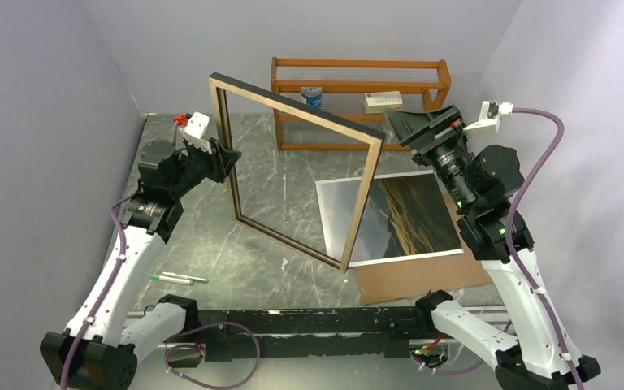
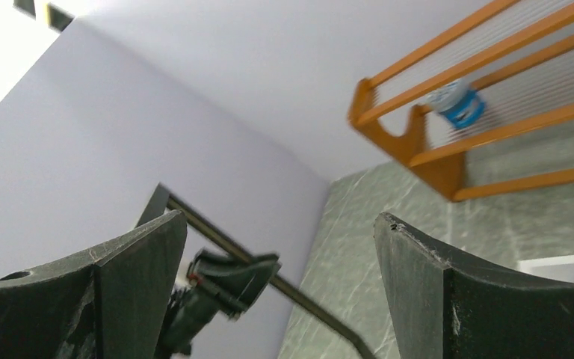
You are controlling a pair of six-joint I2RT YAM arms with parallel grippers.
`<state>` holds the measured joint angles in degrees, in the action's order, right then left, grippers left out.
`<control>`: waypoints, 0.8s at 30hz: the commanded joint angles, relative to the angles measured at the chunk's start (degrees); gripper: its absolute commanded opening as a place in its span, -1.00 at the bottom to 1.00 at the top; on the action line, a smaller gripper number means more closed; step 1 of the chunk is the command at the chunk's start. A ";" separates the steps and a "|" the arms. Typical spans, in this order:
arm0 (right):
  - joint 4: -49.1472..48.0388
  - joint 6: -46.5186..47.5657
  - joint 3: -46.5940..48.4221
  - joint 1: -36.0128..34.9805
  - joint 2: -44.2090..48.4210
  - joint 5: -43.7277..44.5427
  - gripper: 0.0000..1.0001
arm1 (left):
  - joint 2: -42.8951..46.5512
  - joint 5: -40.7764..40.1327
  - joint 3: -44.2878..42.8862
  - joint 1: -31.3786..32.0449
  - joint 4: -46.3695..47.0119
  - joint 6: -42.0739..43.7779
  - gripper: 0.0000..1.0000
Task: Put the photo into the frame
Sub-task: Turn over the photo frame at the center of the board.
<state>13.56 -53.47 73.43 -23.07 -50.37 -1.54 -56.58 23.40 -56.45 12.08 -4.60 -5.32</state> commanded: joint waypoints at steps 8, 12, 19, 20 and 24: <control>9.25 0.14 -4.26 0.12 -0.26 13.87 0.85 | 1.63 -19.15 -1.01 -3.22 -21.66 -6.97 -0.95; 10.15 -0.84 -6.20 0.06 -1.42 13.05 0.80 | -0.16 -18.34 0.27 -7.41 -23.70 -6.84 -0.95; 9.64 -0.27 -8.95 0.13 -5.00 9.34 0.77 | -5.61 -13.69 1.75 -10.93 -25.76 -7.52 -0.95; 9.60 -0.21 -9.38 0.13 -5.64 8.68 0.76 | -6.22 -13.30 1.89 -11.27 -26.38 -7.46 -0.95; 8.86 0.49 -10.94 0.11 -8.57 5.33 0.75 | -8.06 -12.24 2.24 -13.64 -29.79 -6.68 -0.95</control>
<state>24.21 -53.98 63.66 -23.05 -56.90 7.77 -64.03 7.09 -54.54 0.43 -32.23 -11.64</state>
